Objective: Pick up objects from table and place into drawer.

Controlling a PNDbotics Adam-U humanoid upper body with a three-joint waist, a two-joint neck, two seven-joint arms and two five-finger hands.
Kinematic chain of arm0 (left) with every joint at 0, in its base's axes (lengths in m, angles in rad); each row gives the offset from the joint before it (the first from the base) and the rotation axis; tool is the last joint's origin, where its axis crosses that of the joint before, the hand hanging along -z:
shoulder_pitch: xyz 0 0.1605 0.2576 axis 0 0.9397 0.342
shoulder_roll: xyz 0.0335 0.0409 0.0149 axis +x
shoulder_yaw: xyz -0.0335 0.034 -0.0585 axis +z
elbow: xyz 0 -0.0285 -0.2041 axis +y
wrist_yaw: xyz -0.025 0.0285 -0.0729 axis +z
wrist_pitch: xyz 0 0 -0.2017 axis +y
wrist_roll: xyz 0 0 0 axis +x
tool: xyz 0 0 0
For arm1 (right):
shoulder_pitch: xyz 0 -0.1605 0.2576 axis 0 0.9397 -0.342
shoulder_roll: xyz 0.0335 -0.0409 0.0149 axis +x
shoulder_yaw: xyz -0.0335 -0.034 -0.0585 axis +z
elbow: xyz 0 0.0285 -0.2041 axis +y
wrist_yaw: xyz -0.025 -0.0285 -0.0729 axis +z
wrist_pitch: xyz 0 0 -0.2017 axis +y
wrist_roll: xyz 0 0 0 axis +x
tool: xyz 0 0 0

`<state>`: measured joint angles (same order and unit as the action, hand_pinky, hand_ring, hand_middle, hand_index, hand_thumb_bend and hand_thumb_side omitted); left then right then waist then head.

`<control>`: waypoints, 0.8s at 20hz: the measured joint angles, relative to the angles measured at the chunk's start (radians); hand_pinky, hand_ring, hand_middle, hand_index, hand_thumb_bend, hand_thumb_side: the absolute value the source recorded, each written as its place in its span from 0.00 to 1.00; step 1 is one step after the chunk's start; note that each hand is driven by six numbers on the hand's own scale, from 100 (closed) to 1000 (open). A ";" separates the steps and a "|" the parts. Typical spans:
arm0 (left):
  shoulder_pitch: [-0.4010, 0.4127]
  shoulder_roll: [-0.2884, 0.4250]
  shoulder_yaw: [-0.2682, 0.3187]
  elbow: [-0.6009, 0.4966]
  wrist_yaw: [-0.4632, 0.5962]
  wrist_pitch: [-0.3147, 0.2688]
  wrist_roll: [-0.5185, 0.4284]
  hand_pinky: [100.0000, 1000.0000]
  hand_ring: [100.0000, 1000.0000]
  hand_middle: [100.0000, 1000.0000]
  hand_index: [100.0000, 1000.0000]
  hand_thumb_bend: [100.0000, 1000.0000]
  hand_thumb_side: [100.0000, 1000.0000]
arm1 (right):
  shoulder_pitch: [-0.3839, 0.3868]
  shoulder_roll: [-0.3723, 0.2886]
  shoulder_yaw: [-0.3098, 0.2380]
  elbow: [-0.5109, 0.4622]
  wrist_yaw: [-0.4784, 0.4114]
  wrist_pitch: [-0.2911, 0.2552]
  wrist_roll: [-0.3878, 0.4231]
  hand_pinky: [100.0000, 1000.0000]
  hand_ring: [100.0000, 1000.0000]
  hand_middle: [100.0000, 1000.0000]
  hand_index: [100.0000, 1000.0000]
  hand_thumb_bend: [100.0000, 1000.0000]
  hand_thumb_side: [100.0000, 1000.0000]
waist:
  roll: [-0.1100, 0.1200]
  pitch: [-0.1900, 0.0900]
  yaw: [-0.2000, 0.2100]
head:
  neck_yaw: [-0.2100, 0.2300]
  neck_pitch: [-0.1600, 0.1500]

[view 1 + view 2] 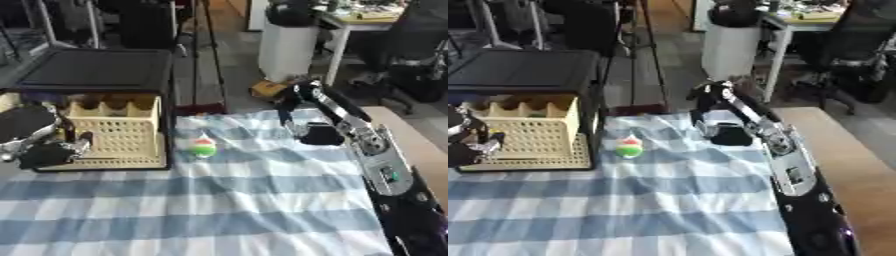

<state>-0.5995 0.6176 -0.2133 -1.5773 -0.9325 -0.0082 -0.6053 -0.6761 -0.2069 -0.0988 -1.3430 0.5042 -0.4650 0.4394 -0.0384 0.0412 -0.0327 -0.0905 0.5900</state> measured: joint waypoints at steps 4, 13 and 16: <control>0.041 0.003 -0.001 -0.056 0.015 0.003 -0.039 0.00 0.00 0.00 0.27 0.00 1.00 | 0.008 0.000 0.000 0.000 0.000 0.000 0.000 0.54 0.51 0.45 0.72 0.00 0.19 | 0.000 -0.007 0.008 | -0.004 0.006; 0.135 0.009 0.001 -0.189 0.041 0.005 -0.088 0.00 0.00 0.00 0.30 0.00 1.00 | 0.017 -0.001 0.000 0.001 0.002 0.003 -0.004 0.54 0.51 0.45 0.72 0.00 0.19 | 0.003 -0.018 0.026 | -0.010 0.010; 0.163 0.012 0.008 -0.233 0.050 0.009 -0.092 0.00 0.00 0.00 0.43 0.00 1.00 | 0.017 -0.001 0.000 0.001 0.004 0.004 -0.004 0.54 0.51 0.45 0.72 0.00 0.19 | 0.006 -0.022 0.032 | -0.013 0.015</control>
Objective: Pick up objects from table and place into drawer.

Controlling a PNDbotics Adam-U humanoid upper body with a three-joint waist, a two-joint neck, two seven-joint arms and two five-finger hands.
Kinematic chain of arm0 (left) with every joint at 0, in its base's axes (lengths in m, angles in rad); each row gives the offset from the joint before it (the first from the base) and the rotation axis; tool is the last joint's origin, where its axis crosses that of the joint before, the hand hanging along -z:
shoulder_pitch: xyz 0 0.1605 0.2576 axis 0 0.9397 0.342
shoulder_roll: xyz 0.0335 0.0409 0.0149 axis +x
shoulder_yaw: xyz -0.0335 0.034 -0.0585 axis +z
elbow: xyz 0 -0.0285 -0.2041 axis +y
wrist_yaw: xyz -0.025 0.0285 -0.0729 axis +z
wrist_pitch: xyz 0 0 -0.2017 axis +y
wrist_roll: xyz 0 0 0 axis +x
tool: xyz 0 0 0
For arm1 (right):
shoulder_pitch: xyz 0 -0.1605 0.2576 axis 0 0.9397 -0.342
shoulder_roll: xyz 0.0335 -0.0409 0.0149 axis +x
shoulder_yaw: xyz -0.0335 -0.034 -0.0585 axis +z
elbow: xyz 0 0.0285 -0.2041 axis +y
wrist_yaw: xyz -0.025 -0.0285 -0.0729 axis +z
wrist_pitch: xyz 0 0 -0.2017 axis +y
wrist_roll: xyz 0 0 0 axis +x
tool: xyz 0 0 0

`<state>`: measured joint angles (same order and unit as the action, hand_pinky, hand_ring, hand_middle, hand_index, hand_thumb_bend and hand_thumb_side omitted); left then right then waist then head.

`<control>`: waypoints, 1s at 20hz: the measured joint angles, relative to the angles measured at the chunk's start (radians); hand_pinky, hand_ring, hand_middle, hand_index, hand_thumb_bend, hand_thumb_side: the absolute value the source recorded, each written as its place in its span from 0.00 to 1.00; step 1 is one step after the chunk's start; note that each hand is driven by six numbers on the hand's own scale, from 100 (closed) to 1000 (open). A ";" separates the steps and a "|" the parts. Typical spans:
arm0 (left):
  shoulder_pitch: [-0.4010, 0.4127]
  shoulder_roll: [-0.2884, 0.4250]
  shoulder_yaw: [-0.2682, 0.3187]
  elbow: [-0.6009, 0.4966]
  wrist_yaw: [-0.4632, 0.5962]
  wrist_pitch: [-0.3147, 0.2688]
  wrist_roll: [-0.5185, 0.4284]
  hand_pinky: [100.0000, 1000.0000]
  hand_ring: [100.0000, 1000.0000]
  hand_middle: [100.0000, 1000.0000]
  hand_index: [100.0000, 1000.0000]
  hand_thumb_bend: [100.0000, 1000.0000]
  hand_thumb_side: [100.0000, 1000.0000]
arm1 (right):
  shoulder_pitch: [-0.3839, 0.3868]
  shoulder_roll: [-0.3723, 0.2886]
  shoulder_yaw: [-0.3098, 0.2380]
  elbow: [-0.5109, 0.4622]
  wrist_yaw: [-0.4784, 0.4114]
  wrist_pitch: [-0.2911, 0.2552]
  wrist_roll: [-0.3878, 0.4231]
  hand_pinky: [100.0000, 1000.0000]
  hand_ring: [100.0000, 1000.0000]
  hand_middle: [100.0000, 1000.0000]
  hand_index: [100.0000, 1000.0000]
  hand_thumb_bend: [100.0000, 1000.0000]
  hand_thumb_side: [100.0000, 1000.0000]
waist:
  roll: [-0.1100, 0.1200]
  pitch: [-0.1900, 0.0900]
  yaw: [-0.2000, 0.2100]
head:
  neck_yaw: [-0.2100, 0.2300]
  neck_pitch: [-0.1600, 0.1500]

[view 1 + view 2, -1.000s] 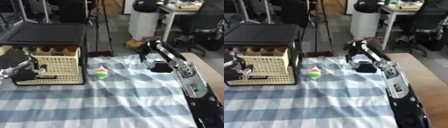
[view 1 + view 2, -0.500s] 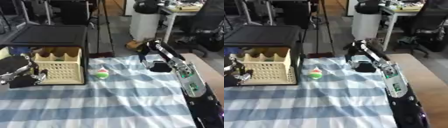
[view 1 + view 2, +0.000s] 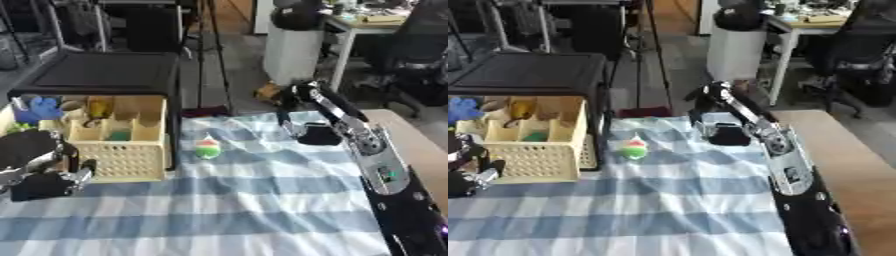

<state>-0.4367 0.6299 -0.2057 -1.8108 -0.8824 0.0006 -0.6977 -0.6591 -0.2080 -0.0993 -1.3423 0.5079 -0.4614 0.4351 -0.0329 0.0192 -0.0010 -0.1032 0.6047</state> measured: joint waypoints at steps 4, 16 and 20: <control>0.025 -0.004 0.014 -0.056 0.030 0.021 0.037 0.00 0.00 0.00 0.66 0.00 1.00 | 0.000 0.000 0.000 0.000 0.001 0.000 0.000 0.54 0.51 0.45 0.72 0.00 0.18 | 0.000 0.000 0.002 | -0.004 0.000; 0.077 -0.035 0.054 -0.157 0.124 0.082 0.232 0.00 0.00 0.00 0.81 0.02 1.00 | -0.001 0.000 -0.003 0.008 0.001 -0.001 0.003 0.54 0.51 0.45 0.72 0.00 0.18 | -0.005 0.001 0.008 | -0.014 0.000; 0.077 -0.054 0.079 -0.169 0.207 0.100 0.326 0.00 0.00 0.00 0.78 0.04 1.00 | -0.039 -0.002 -0.007 0.058 0.006 -0.015 0.005 0.55 0.52 0.45 0.73 0.00 0.17 | -0.006 0.006 0.026 | -0.023 0.000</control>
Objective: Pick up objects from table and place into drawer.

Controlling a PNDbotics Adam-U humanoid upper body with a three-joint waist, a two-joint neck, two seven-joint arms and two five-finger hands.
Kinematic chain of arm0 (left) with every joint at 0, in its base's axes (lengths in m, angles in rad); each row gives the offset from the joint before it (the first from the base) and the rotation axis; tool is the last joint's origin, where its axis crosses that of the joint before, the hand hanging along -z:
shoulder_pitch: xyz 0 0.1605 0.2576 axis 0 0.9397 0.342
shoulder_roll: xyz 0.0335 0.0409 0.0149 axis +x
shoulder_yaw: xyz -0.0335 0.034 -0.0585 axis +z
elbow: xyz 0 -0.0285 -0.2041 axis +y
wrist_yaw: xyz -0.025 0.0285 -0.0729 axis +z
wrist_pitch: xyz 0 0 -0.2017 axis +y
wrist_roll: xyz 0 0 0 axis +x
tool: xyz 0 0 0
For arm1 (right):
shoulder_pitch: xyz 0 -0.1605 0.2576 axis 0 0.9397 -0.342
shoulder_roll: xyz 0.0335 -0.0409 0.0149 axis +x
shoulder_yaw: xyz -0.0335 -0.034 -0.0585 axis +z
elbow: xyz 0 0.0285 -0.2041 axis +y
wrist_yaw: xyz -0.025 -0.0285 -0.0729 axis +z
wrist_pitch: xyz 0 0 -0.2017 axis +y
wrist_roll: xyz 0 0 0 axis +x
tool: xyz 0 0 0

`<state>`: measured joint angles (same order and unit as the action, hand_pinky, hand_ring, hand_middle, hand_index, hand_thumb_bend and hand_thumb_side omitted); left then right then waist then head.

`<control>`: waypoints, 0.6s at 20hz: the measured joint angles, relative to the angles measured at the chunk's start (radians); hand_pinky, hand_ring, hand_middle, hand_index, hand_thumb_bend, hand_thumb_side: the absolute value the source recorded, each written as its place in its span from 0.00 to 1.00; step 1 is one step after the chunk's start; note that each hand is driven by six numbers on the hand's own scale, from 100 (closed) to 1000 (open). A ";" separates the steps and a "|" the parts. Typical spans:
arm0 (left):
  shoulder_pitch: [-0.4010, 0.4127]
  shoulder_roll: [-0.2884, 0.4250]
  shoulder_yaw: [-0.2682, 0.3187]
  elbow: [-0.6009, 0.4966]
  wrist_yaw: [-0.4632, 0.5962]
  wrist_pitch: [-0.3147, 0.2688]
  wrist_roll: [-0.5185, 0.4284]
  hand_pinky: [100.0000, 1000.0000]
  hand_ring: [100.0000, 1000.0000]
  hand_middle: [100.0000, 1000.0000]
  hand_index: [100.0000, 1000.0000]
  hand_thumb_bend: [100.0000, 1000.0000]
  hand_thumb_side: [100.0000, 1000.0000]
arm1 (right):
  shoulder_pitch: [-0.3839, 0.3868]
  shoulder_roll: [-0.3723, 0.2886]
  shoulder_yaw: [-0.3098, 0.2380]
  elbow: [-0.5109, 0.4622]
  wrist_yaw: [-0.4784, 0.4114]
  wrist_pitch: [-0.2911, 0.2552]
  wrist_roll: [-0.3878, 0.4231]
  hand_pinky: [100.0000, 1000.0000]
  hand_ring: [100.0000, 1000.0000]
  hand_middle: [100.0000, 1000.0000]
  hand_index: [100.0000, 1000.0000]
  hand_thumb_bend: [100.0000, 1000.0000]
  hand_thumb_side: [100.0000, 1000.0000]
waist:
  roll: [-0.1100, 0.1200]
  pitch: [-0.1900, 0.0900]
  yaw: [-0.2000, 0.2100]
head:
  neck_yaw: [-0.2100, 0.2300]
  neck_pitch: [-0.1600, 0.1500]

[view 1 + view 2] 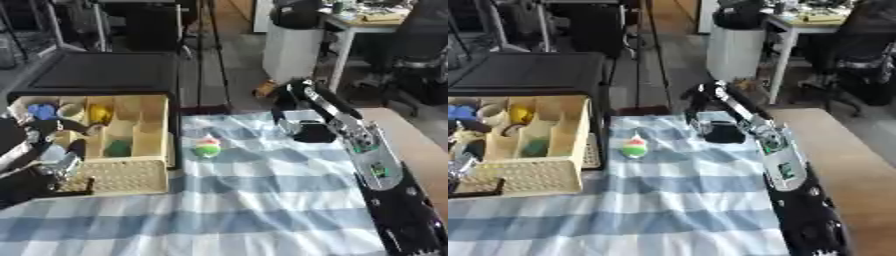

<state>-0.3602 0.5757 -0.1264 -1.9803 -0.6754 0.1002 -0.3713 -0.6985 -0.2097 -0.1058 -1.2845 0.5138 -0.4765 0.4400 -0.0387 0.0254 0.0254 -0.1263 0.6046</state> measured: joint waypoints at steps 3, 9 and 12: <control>0.000 -0.016 0.015 -0.001 0.098 -0.007 0.072 0.00 0.00 0.00 0.77 0.07 1.00 | -0.051 0.000 -0.008 0.074 0.006 -0.026 0.011 0.56 0.53 0.47 0.76 0.00 0.15 | 0.000 0.000 0.023 | -0.009 0.000; 0.011 -0.041 0.038 -0.001 0.257 -0.046 0.152 0.00 0.00 0.00 0.76 0.06 1.00 | -0.156 0.012 -0.037 0.273 0.088 -0.077 0.043 0.60 0.58 0.54 0.81 0.00 0.12 | 0.011 0.014 0.085 | -0.036 -0.008; 0.016 -0.055 0.042 -0.001 0.294 -0.061 0.162 0.00 0.00 0.00 0.76 0.06 1.00 | -0.195 0.030 -0.061 0.347 0.159 -0.082 0.048 0.63 0.64 0.61 0.85 0.00 0.11 | 0.014 0.024 0.123 | -0.053 -0.019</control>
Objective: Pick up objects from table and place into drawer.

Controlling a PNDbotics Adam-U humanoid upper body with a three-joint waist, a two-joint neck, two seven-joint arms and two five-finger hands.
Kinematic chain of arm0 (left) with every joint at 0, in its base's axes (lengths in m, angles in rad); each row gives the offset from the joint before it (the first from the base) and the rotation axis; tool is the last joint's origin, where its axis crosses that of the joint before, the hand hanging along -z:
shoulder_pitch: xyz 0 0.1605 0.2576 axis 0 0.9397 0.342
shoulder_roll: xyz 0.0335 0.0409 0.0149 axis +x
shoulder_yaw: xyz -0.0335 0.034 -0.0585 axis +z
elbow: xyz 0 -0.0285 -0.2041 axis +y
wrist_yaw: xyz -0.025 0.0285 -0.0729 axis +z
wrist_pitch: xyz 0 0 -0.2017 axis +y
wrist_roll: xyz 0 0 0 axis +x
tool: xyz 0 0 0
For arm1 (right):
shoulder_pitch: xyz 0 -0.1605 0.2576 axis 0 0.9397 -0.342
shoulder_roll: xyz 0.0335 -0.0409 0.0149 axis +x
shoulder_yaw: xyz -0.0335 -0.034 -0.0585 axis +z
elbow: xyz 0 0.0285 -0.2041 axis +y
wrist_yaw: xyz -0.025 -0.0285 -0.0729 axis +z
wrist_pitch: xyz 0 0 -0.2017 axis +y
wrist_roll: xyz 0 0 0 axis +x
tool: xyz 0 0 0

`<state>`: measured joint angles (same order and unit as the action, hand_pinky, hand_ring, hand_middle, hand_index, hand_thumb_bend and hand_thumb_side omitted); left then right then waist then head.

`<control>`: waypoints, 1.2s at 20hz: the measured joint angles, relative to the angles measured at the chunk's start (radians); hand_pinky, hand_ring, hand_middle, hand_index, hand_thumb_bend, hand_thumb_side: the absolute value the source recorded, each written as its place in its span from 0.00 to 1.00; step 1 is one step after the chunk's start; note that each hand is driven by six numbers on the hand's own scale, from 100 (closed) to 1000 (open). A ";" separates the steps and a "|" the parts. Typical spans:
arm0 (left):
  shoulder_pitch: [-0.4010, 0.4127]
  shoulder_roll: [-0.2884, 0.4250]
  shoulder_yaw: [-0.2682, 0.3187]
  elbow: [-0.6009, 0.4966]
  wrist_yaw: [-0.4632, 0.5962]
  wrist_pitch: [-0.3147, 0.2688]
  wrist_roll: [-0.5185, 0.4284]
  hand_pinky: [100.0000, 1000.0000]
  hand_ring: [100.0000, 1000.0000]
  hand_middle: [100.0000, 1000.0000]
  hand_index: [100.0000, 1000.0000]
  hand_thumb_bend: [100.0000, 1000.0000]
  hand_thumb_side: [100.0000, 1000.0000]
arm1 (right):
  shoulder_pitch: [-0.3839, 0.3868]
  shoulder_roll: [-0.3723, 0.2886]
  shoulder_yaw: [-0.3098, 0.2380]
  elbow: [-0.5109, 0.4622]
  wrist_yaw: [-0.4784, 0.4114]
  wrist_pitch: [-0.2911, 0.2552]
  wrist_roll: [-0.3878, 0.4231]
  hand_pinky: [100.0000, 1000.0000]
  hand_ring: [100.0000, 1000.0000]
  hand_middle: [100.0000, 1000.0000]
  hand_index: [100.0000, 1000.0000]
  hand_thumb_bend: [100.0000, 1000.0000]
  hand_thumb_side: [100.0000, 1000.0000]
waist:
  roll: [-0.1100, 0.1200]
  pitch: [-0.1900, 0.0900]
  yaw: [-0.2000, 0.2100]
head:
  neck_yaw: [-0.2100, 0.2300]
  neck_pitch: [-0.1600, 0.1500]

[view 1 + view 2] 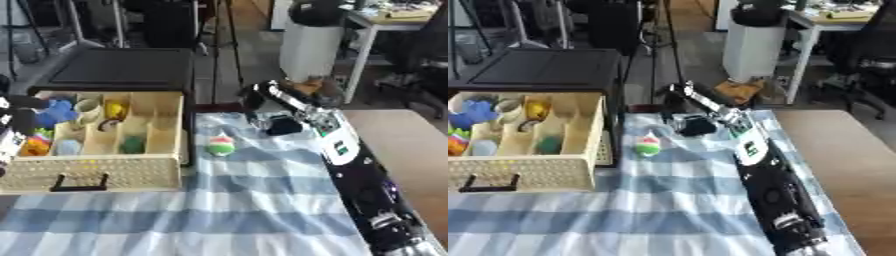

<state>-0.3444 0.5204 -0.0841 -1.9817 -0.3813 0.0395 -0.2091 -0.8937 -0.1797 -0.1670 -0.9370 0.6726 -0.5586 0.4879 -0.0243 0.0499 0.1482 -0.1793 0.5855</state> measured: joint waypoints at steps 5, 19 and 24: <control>0.000 -0.025 0.007 0.000 0.036 -0.024 0.002 0.00 0.00 0.00 0.76 0.06 1.00 | -0.043 0.027 -0.056 0.074 0.145 0.030 -0.006 0.66 0.70 0.69 0.88 0.00 0.12 | 0.001 0.016 0.064 | -0.027 -0.022; 0.000 -0.080 0.032 0.000 0.069 -0.065 0.017 0.00 0.00 0.00 0.75 0.06 1.00 | -0.057 0.026 -0.168 0.164 0.526 0.175 -0.091 0.78 0.84 0.84 0.91 0.00 0.24 | 0.017 0.056 0.173 | -0.104 -0.072; 0.000 -0.099 0.032 0.000 0.073 -0.071 0.012 0.00 0.00 0.00 0.76 0.05 1.00 | -0.057 -0.002 -0.201 0.205 0.635 0.220 -0.160 0.84 0.91 0.87 0.92 0.00 0.24 | 0.017 0.064 0.199 | -0.122 -0.087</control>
<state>-0.3442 0.4212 -0.0519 -1.9818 -0.3083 -0.0311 -0.1969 -0.9503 -0.1816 -0.3684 -0.7322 1.3080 -0.3388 0.3275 -0.0071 0.1138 0.3476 -0.3010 0.4988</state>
